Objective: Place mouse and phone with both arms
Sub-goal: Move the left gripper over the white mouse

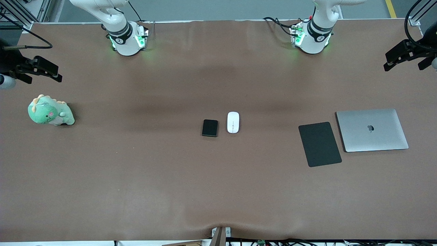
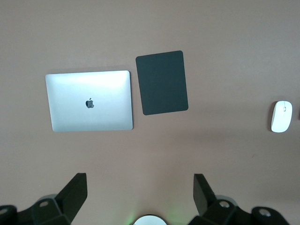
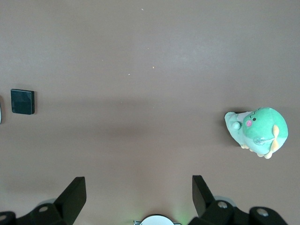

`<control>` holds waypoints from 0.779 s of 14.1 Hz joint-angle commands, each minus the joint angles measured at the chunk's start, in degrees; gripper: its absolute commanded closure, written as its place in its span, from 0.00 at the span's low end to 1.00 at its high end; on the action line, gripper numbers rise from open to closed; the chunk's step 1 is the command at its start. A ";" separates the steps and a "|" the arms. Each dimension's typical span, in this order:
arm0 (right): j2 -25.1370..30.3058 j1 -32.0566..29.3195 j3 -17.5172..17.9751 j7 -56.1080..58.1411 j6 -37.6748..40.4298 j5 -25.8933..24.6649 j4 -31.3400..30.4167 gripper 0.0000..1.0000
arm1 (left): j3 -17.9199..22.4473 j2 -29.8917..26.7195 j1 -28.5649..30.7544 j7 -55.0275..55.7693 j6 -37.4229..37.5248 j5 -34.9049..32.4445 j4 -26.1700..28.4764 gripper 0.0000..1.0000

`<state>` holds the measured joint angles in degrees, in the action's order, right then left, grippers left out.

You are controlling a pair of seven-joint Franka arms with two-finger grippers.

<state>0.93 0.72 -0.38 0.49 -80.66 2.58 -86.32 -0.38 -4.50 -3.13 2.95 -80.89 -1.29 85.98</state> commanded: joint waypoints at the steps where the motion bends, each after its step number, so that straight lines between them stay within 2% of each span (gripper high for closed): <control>1: -1.02 -1.25 0.65 0.66 0.68 0.50 1.95 0.00 | -0.15 -0.16 -0.38 -0.84 0.83 -0.55 -0.29 0.00; 7: -1.11 -1.33 0.65 0.65 0.77 0.50 1.86 0.00 | -0.41 1.33 -0.82 -0.67 0.83 -0.29 -0.03 0.00; 11: -1.20 -0.54 0.65 0.57 0.68 -0.12 1.95 0.00 | -4.71 5.98 -1.53 -0.31 -1.97 -0.29 0.85 0.00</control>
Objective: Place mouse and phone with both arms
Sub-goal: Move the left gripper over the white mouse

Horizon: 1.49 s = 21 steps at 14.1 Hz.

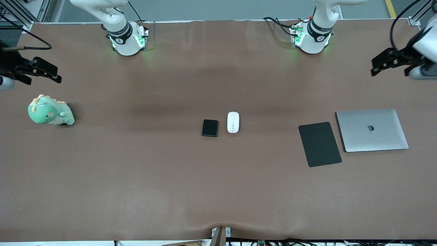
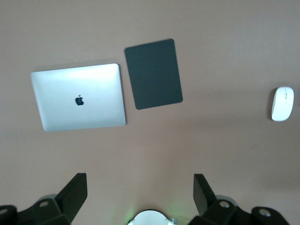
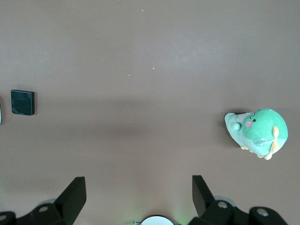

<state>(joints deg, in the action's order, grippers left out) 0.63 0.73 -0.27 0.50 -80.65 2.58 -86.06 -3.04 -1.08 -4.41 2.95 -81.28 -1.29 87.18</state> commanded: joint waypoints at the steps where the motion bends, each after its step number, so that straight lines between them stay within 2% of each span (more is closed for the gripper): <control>1: -0.89 -0.81 0.54 0.56 0.67 -0.12 1.69 0.00 | -3.36 3.53 -0.24 -0.23 -2.74 -0.11 0.43 0.00; 7: -2.12 -0.90 0.54 0.65 0.76 0.06 1.42 0.00 | -11.53 5.37 -0.59 4.59 -18.37 0.50 11.68 0.00; 10: -2.12 -0.90 0.54 0.65 0.76 -0.12 1.51 0.00 | -14.79 10.55 -1.64 7.85 -22.95 0.42 12.22 0.00; 17: -4.49 -1.60 0.45 0.73 0.67 -0.20 0.99 0.00 | -15.07 21.45 -11.04 17.87 -33.67 -0.38 12.22 0.00; 18: -7.10 -1.87 0.45 0.73 0.76 -0.38 1.42 0.00 | -15.07 22.95 -12.45 19.53 -34.73 -0.38 12.13 0.00; 21: -8.89 -2.75 0.45 0.65 0.76 -0.12 1.16 0.00 | -14.98 27.69 -16.67 24.54 -39.82 -0.46 11.69 0.00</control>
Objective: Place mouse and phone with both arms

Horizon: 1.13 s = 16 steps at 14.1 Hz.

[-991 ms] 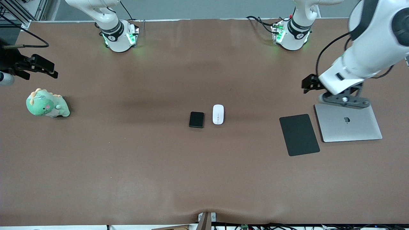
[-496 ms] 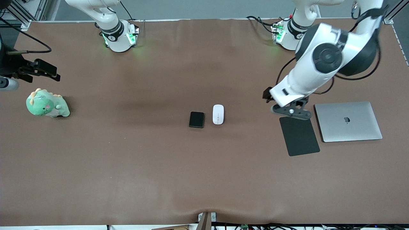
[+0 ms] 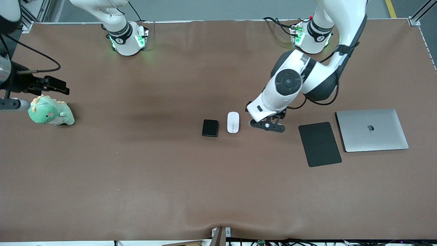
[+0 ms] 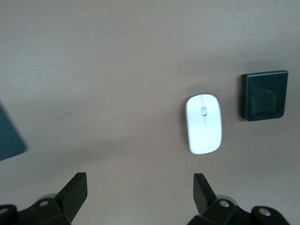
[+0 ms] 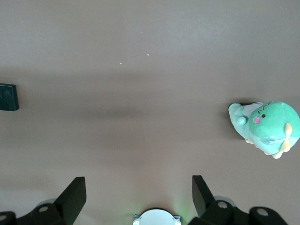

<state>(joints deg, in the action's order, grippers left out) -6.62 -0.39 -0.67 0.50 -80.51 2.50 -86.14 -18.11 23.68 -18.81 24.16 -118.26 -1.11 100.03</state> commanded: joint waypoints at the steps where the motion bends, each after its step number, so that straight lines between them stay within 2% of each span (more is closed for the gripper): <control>1: -2.17 -1.55 0.85 0.64 0.62 -0.04 1.24 0.00 | 0.10 4.61 -3.58 5.78 -5.63 -1.00 -1.15 0.00; 2: -2.61 -1.29 0.85 0.64 0.36 0.40 1.24 0.00 | 0.10 6.10 -4.82 8.42 -7.92 -2.04 -1.32 0.00; 4: -3.49 -0.58 1.02 0.56 -0.08 0.66 1.24 0.00 | 0.10 9.53 -6.93 12.21 -10.05 -4.85 -2.63 0.06; 9: -5.15 4.07 1.11 -1.28 -2.63 0.84 1.24 0.00 | 0.27 16.22 -10.63 22.23 -10.32 -13.12 -6.77 0.12; 11: -6.65 5.91 1.20 -4.26 -4.29 1.71 1.15 0.00 | 0.36 16.75 -10.63 22.24 -12.50 -13.92 -6.69 0.17; 16: -8.93 11.10 1.20 -11.21 -7.90 3.30 1.15 0.00 | 0.53 19.56 -11.07 22.33 -15.59 -14.71 -6.69 0.19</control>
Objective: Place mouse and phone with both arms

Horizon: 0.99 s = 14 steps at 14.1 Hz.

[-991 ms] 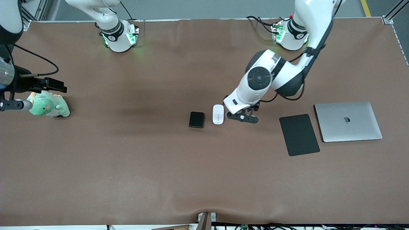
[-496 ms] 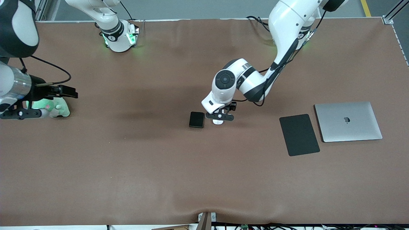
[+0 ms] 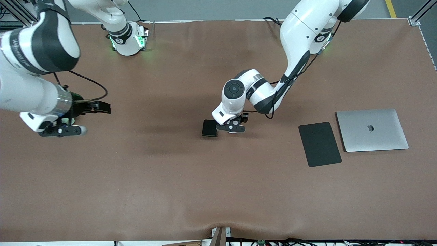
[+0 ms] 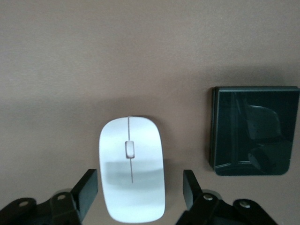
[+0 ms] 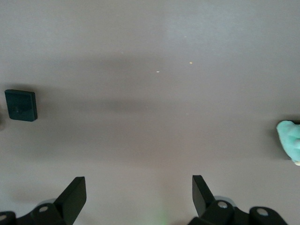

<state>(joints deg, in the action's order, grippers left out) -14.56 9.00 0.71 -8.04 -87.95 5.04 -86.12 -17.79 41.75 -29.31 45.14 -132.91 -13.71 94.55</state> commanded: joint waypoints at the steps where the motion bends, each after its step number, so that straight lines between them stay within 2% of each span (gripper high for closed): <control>1: -1.52 2.24 -0.19 -3.47 -1.08 0.76 1.04 0.00 | 0.21 1.67 -0.49 1.35 -0.94 -2.63 -1.21 0.20; 4: -2.57 2.95 -0.19 -3.74 -2.31 0.85 1.04 0.00 | 0.30 2.11 -0.49 1.27 -0.94 -2.90 -1.12 0.21; 7: -4.24 3.65 -0.19 -7.76 -4.15 4.18 1.04 0.00 | 0.38 2.11 -0.40 1.27 -0.94 -2.90 -1.12 0.21; 12: -6.00 10.41 -0.27 -15.67 -9.07 4.37 -0.10 0.00 | 0.38 1.85 -0.22 1.18 -0.86 -2.99 -0.68 0.21; 14: -7.49 13.31 -0.27 -17.97 -10.74 4.37 -0.19 0.00 | 0.56 2.02 -0.31 1.27 -0.77 -3.51 -0.68 0.27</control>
<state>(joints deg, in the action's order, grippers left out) -20.79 19.86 0.94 -23.40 -97.31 8.53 -86.48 -17.53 43.14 -29.28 45.14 -133.32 -14.90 94.52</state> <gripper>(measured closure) 0.000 0.238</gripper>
